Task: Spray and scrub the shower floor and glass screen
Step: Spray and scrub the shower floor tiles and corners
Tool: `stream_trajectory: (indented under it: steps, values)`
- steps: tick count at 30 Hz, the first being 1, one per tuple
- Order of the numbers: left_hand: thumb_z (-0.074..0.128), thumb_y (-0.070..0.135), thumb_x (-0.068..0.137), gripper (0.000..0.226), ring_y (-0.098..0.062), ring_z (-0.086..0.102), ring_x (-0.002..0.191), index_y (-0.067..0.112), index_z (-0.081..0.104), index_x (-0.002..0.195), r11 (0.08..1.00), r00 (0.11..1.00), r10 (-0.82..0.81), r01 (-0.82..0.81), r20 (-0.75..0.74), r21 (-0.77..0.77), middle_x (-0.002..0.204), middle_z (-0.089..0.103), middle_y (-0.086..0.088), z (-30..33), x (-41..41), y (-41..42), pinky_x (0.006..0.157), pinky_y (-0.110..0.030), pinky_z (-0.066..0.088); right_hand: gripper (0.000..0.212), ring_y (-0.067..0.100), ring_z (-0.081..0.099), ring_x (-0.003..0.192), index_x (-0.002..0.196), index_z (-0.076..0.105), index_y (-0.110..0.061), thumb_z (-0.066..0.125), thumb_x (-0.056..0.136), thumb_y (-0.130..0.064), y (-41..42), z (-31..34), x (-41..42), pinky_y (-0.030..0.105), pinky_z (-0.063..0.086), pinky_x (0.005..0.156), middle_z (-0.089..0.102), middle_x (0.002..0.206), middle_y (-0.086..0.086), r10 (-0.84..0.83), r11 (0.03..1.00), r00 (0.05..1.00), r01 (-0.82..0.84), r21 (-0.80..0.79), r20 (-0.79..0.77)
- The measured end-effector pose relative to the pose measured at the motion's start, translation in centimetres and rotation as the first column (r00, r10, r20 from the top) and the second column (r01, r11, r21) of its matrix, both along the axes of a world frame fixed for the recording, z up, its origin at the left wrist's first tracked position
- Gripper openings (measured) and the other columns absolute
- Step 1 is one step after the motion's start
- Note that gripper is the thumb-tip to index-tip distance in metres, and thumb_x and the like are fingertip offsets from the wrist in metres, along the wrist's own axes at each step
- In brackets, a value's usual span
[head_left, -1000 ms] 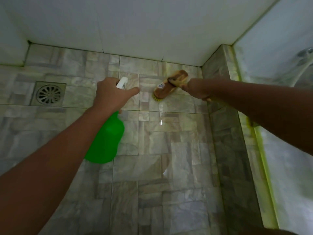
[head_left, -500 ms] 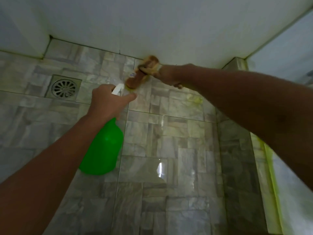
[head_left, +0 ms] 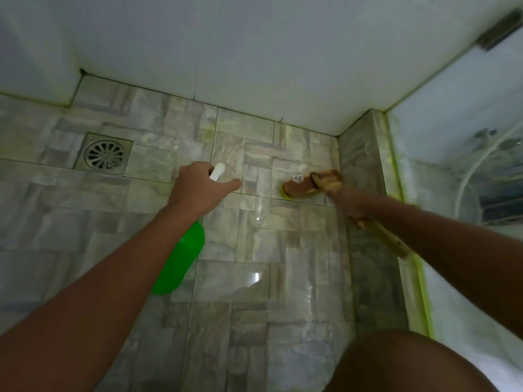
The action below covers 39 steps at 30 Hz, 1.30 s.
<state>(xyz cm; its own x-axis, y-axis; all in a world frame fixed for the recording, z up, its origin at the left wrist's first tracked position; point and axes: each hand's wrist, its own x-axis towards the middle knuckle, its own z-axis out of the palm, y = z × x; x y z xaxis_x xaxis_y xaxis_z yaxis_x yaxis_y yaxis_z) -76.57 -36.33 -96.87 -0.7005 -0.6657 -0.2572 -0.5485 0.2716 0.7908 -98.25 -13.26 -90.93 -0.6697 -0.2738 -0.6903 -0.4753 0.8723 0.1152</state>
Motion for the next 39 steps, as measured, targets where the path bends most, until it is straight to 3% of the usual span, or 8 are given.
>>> stream_trajectory:
  steps: [4,7,10,21,27,33,36,39]
  values:
    - [0.086,0.052,0.077,0.06,-0.02,0.045,0.056,0.016,0.042,0.058,0.996,0.996,-0.091,0.091,-0.015,-0.005,0.059,0.044,-0.001,0.1,-2.2,1.5,0.05,-0.031,0.028,0.039,0.019,0.048,0.055,0.14,0.043,-0.015,0.025,0.106,-0.022,2.1,-2.7,3.6,0.024,0.038,0.04,0.055,0.08,0.016,-0.218,0.952,0.976,0.206,-0.225,-0.03]
    - [0.084,0.057,0.075,0.057,-0.024,0.052,0.073,0.016,0.045,0.065,0.987,0.987,-0.162,0.162,-0.001,-0.013,0.074,0.052,-0.005,-0.2,-4.1,2.8,0.055,-0.032,0.029,0.049,0.024,0.049,0.05,0.084,0.055,-0.005,0.03,0.105,-0.042,1.6,-3.6,5.0,0.025,0.042,0.045,0.058,0.078,0.021,-0.445,0.82,0.895,0.416,-0.392,0.019]
    - [0.082,0.059,0.075,0.056,-0.028,0.056,0.086,0.02,0.044,0.063,0.965,0.967,-0.256,0.256,0.02,-0.057,0.083,0.054,-0.009,-0.1,-5.9,4.2,0.064,-0.033,0.034,0.05,0.025,0.051,0.048,0.082,0.05,-0.005,0.033,0.103,-0.047,2.4,-3.4,6.6,0.026,0.044,0.039,0.053,0.069,0.016,-0.585,0.661,0.799,0.568,-0.49,0.138]
    - [0.077,0.063,0.075,0.06,-0.031,0.067,0.096,0.009,0.076,0.1,0.959,0.967,-0.243,0.251,0.071,-0.131,0.1,0.071,-0.011,0.2,-7.8,5.5,0.073,-0.032,0.046,0.052,0.022,0.054,0.052,0.068,0.048,-0.012,0.025,0.107,-0.039,9.1,-2.6,11.4,0.025,0.033,0.04,0.056,0.069,0.01,-0.424,0.876,0.905,0.399,-0.27,-0.037]
    - [0.079,0.064,0.074,0.058,-0.031,0.065,0.095,0.008,0.071,0.088,0.949,0.953,-0.29,0.298,0.083,-0.108,0.096,0.068,-0.012,-0.2,-8.1,5.7,0.073,-0.033,0.047,0.049,0.019,0.048,0.043,0.072,0.046,-0.01,0.025,0.107,-0.038,8.6,-2.1,11.1,0.015,0.028,0.025,0.052,0.063,0.007,-0.495,0.833,0.866,0.497,-0.243,0.075]
    - [0.077,0.067,0.074,0.053,-0.031,0.066,0.088,0.014,0.069,0.078,0.953,0.963,-0.259,0.267,0.071,-0.143,0.089,0.07,-0.011,-0.1,-8.2,4.8,0.069,-0.034,0.045,0.05,0.024,0.052,0.043,0.078,0.047,-0.009,0.025,0.105,-0.045,7.0,-3.5,8.1,0.023,0.04,0.034,0.056,0.069,0.013,-0.47,0.845,0.877,0.48,-0.237,0.1]
    - [0.082,0.057,0.078,0.056,-0.028,0.057,0.071,0.02,0.045,0.057,0.958,0.965,-0.264,0.263,0.011,-0.115,0.065,0.054,-0.004,0.0,-7.7,3.9,0.062,-0.033,0.036,0.036,0.025,0.052,0.047,0.119,0.049,-0.008,0.027,0.106,-0.034,4.0,-3.3,5.2,0.026,0.042,0.036,0.054,0.079,0.019,-0.403,0.873,0.91,0.414,-0.259,0.095]
    - [0.083,0.051,0.081,0.059,-0.021,0.044,0.058,0.021,0.04,0.054,0.973,0.974,-0.219,0.214,-0.052,-0.09,0.057,0.043,0.001,0.1,-7.2,3.4,0.057,-0.033,0.028,0.064,0.035,0.063,0.072,0.156,0.005,-0.026,0.031,0.102,-0.006,-2.1,-2.9,-0.3,0.037,0.053,0.05,0.052,0.11,0.029,-0.321,0.882,0.945,0.324,-0.342,0.067]
